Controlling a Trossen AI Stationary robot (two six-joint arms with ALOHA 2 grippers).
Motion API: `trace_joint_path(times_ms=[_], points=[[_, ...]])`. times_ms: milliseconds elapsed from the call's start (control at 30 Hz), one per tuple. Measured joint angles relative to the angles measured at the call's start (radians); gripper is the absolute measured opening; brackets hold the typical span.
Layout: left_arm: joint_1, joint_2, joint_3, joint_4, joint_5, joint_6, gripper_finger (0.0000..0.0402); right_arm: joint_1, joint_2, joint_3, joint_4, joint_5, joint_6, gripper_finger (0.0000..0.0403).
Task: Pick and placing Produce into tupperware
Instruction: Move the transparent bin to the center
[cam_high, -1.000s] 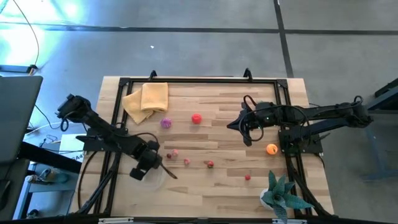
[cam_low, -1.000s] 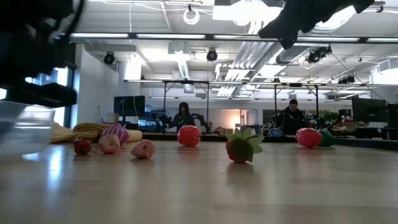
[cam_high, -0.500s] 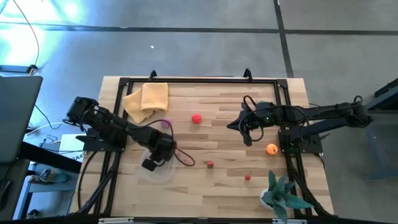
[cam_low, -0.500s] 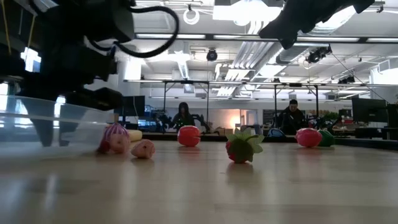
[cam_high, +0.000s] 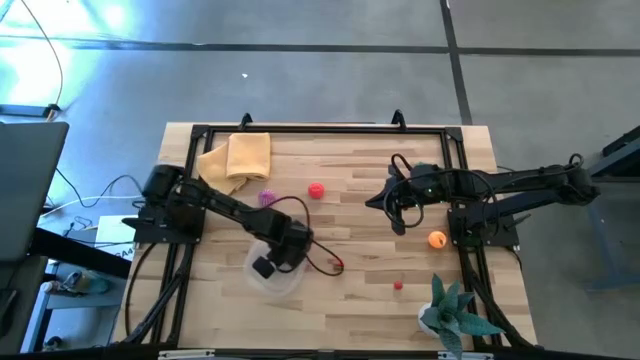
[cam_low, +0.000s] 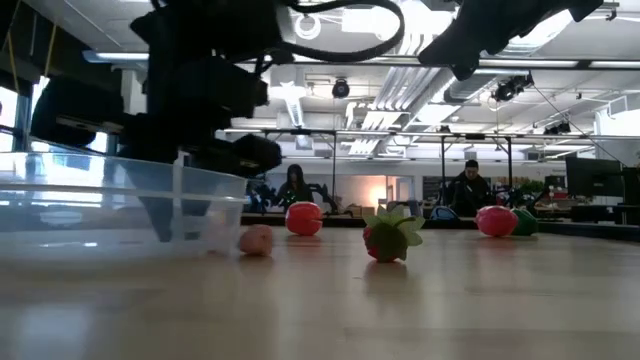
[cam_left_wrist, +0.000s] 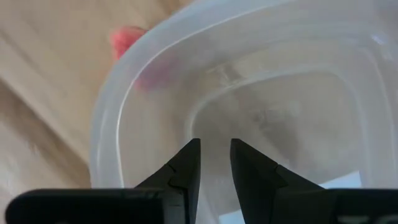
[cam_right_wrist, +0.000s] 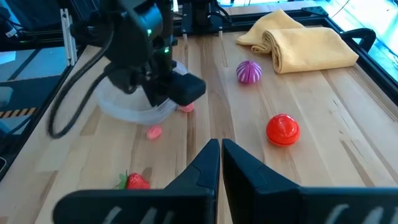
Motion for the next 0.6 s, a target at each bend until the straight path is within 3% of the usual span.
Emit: trace_joint_path(times_ms=[300, 600], points=[[0.013, 0.098, 0.173, -0.024, -0.019, 0.067, 0.0078, 0.0, 0.0, 0.0, -0.013, 0.0, 0.0, 0.0009], [0.118, 0.12, 0.256, -0.004, -0.049, 0.075, 0.0078, 0.0, 0.0, 0.0, -0.02, 0.0, 0.0, 0.0009]])
